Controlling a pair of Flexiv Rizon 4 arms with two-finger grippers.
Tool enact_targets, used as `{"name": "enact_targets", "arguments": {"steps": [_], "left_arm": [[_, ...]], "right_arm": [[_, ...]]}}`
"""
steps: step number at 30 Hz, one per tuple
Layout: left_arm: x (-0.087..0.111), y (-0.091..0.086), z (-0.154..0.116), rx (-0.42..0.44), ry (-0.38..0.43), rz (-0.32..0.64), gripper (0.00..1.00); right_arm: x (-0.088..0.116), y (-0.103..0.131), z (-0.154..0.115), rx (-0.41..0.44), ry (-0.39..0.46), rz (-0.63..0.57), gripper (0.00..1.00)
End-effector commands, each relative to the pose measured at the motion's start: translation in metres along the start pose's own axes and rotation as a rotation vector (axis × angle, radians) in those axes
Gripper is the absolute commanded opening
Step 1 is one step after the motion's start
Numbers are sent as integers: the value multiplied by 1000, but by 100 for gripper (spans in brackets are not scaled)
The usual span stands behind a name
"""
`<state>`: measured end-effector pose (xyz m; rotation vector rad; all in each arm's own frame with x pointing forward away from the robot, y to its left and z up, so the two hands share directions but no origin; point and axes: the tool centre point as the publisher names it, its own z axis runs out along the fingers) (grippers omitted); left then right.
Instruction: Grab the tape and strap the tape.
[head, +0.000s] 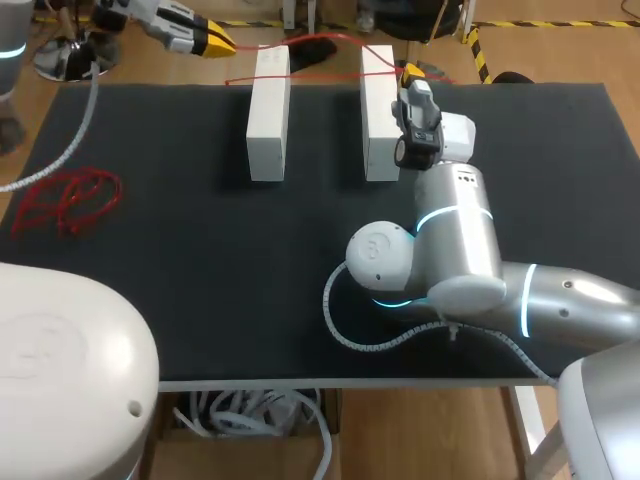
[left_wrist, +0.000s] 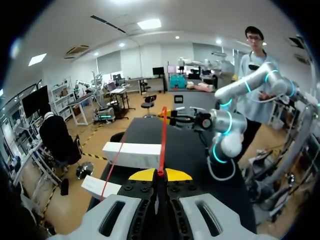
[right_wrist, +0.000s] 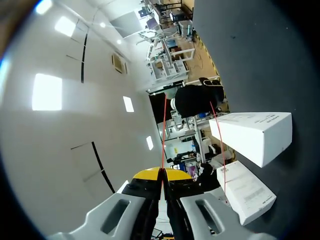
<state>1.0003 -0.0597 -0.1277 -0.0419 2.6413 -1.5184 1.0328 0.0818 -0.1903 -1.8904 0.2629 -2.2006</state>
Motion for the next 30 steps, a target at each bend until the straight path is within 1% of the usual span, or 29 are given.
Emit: {"name": "enact_targets", "arguments": {"steps": [1,2,4,5,10,13,18,20,22,25,28,30], "left_arm": [[-5,-4,-1,-97,28,2,0],[-5,-5,-1,-129,33,4,0],[-4,-5,-1,-123,31,3,0],[-4,-5,-1,-145,31,2,0],[-3,-5,-1,-143,14,-2,0],[-2,-5,-2,-170,6,2,0],[-1,-6,-2,-185,-9,16,0],[-1,-6,-3,-210,-2,21,0],[0,-6,-3,-218,2,24,0],[2,-7,-2,-254,25,38,0],[2,-8,-1,-274,34,44,0],[2,-8,-1,-271,33,44,0]], "right_arm": [[-2,1,0,1,3,-1,0],[-2,1,0,1,3,-1,0],[-2,1,0,1,3,-1,0],[-2,1,0,1,3,-1,0],[-2,1,0,1,3,-1,0],[-2,1,0,1,3,-1,0],[-2,1,0,1,3,-1,0],[-2,1,0,1,3,-1,0],[-2,1,0,1,3,-1,0],[-2,1,0,1,3,-1,0],[-2,1,0,1,3,-1,0],[-2,1,0,1,3,-1,0]]}}
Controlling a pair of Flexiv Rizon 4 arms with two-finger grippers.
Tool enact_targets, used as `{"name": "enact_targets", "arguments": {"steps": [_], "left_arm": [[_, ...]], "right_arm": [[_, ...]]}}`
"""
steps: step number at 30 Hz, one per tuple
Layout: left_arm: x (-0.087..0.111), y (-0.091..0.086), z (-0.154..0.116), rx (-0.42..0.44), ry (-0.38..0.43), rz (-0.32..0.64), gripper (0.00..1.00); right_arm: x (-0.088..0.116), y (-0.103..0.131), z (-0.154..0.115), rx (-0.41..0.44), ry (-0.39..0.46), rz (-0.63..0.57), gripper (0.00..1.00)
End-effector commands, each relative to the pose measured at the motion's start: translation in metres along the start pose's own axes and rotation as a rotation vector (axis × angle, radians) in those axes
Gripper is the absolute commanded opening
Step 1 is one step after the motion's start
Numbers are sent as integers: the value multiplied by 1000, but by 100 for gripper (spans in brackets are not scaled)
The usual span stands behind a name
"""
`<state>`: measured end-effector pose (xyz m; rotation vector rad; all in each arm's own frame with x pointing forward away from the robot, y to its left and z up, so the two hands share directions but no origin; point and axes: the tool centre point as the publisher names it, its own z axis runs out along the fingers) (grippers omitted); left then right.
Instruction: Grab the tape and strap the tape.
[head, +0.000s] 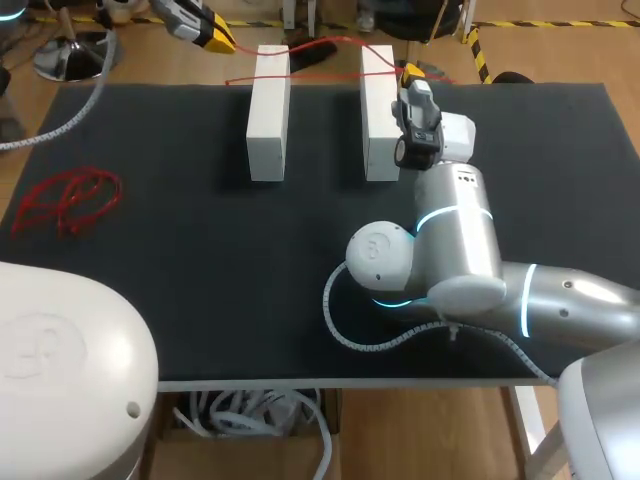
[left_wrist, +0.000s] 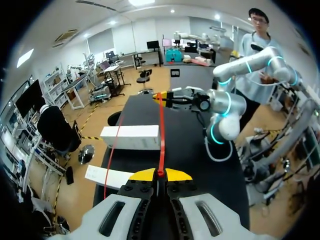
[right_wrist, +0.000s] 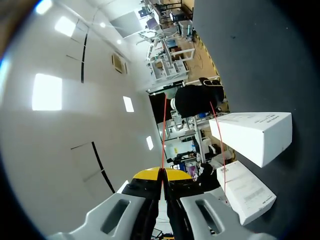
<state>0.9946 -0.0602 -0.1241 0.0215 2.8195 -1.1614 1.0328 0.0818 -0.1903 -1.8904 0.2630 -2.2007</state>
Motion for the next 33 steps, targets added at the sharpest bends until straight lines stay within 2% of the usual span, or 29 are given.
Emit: {"name": "enact_targets", "arguments": {"steps": [1,20,33], "left_arm": [[-4,-4,-1,-17,9,-2,0],[2,-9,-1,-32,15,8,0],[7,-16,-1,-5,16,17,0]], "right_arm": [[-2,1,0,1,3,-1,0],[-2,1,0,1,3,-1,0],[-2,1,0,1,3,-1,0]]}}
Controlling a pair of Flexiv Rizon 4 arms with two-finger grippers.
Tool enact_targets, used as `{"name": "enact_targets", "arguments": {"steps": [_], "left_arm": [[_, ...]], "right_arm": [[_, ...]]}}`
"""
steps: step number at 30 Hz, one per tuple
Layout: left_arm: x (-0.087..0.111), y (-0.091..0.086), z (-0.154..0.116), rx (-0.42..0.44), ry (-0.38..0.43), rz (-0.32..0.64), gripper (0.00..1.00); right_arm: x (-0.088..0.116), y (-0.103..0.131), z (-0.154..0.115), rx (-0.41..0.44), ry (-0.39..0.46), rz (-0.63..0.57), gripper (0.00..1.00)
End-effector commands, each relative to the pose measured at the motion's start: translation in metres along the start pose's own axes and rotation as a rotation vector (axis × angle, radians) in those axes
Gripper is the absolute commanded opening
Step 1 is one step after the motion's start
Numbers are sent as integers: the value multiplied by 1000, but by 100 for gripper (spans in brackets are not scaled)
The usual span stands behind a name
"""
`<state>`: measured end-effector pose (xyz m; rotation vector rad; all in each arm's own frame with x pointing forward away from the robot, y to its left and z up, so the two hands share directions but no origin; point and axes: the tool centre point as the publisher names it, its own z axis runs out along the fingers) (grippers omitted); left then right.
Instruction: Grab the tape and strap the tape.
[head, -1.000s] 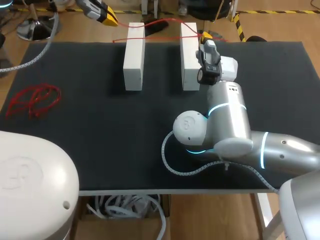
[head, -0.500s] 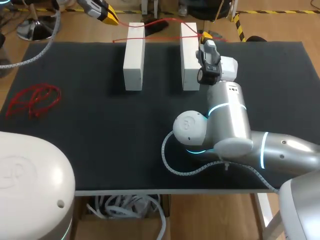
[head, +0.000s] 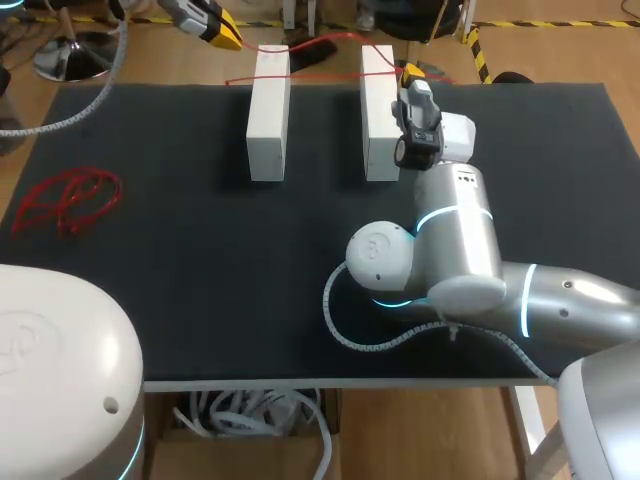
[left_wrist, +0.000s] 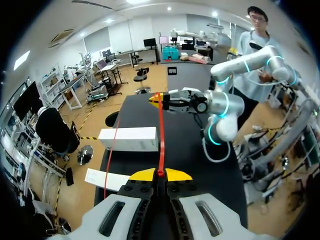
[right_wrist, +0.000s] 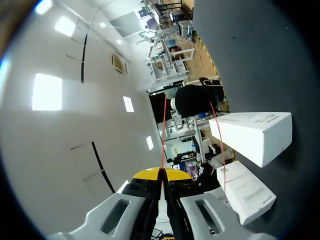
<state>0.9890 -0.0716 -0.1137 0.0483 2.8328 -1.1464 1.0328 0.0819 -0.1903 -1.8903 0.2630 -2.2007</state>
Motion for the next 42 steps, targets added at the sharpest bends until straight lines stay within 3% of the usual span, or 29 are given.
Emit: {"name": "enact_targets", "arguments": {"steps": [1,20,35,42], "left_arm": [[2,-1,-1,7,2,3,0],[2,-1,-1,7,2,3,0],[2,-1,-1,7,2,3,0],[2,-1,-1,7,2,3,0]], "right_arm": [[-2,1,0,1,3,-1,0],[-1,2,4,-16,18,-24,0],[18,5,6,20,168,-431,0],[29,8,6,-4,216,-504,0]]}}
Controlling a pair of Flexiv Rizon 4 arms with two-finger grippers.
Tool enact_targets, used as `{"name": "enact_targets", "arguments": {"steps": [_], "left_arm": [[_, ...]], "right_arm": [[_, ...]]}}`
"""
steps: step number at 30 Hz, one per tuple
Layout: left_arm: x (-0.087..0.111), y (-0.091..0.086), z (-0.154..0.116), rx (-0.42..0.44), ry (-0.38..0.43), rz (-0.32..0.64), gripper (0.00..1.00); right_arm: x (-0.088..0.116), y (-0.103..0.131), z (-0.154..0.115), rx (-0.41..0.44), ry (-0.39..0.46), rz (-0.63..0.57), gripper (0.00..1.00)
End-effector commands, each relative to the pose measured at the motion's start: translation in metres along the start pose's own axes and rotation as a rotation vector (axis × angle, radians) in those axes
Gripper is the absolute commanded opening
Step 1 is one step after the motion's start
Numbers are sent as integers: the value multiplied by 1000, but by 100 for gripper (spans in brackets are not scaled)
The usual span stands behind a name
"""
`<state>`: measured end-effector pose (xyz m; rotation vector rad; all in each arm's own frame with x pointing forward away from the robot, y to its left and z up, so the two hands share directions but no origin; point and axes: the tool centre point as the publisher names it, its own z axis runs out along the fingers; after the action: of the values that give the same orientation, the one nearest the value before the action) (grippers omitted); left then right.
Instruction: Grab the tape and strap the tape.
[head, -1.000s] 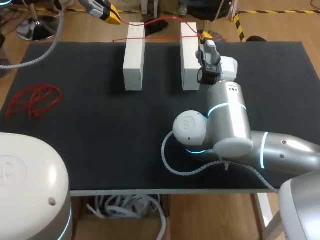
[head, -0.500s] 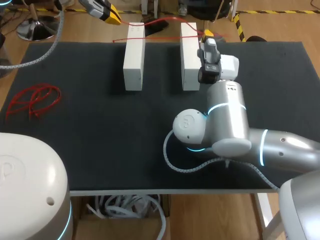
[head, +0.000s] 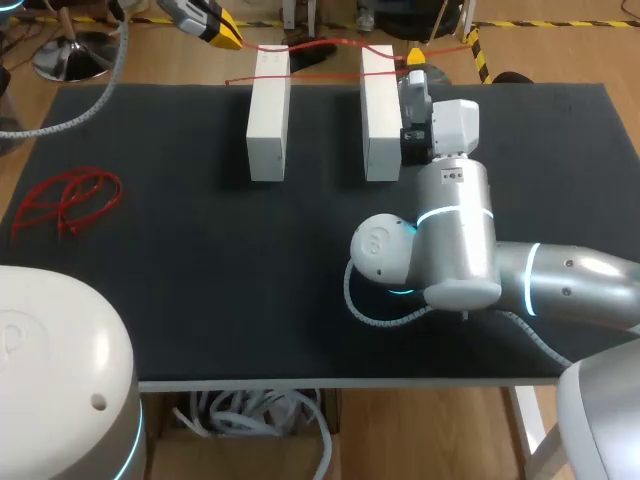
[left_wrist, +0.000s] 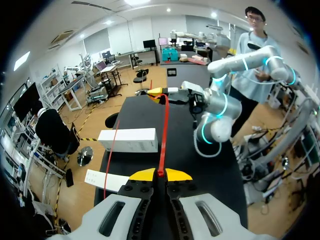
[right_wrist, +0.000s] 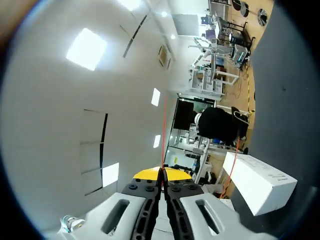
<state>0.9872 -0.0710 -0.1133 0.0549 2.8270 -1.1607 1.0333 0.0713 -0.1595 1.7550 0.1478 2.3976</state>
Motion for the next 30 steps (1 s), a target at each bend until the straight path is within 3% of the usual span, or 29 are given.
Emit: {"name": "enact_targets", "arguments": {"steps": [1,18,30], "left_arm": [[0,-1,0,-4,1,0,0],[0,-1,0,-4,1,0,0],[0,-1,0,-4,1,0,0]], "right_arm": [[-5,5,1,8,60,-21,0],[15,14,7,86,135,-238,0],[33,18,7,111,107,-224,0]]}}
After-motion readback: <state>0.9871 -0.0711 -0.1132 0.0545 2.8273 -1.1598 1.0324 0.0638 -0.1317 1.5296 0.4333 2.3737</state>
